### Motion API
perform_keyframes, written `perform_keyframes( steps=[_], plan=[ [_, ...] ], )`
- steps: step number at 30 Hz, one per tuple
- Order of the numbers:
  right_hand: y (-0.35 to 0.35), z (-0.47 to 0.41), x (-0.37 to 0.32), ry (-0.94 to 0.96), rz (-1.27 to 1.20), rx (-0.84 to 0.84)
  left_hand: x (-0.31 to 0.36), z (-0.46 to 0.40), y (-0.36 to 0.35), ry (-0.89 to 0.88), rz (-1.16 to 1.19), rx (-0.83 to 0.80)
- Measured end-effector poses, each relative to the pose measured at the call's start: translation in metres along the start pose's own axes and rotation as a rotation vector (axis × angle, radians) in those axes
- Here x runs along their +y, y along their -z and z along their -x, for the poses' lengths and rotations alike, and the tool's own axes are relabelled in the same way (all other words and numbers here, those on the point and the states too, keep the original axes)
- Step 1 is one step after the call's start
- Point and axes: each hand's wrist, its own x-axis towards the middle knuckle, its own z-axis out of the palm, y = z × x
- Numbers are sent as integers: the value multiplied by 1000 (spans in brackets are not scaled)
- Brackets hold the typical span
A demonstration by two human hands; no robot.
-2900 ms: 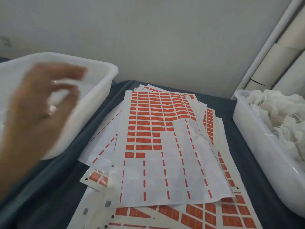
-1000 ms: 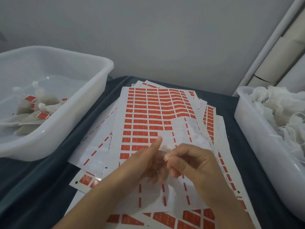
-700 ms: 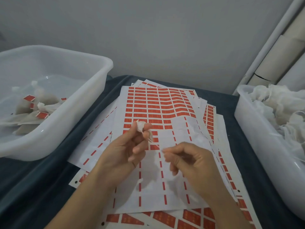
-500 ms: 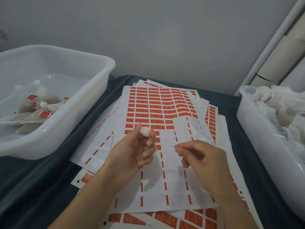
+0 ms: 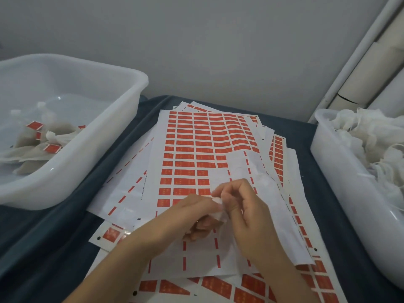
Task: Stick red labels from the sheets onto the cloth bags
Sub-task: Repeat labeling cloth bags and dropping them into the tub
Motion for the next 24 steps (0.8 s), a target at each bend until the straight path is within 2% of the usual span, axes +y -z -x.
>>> perform_keyframes(
  steps=[2, 6, 15, 24],
  plan=[
    [0, -1, 2, -21, 37, 74, 1, 1, -2, -82, -67, 38],
    [8, -5, 6, -96, 56, 209, 1, 4, -3, -322, -166, 225],
    [13, -11, -2, -209, -191, 43, 0, 8, -7, -411, -173, 206],
    [20, -7, -2, -170, -172, -47, 0, 8, -11, -412, -178, 296]
  ],
)
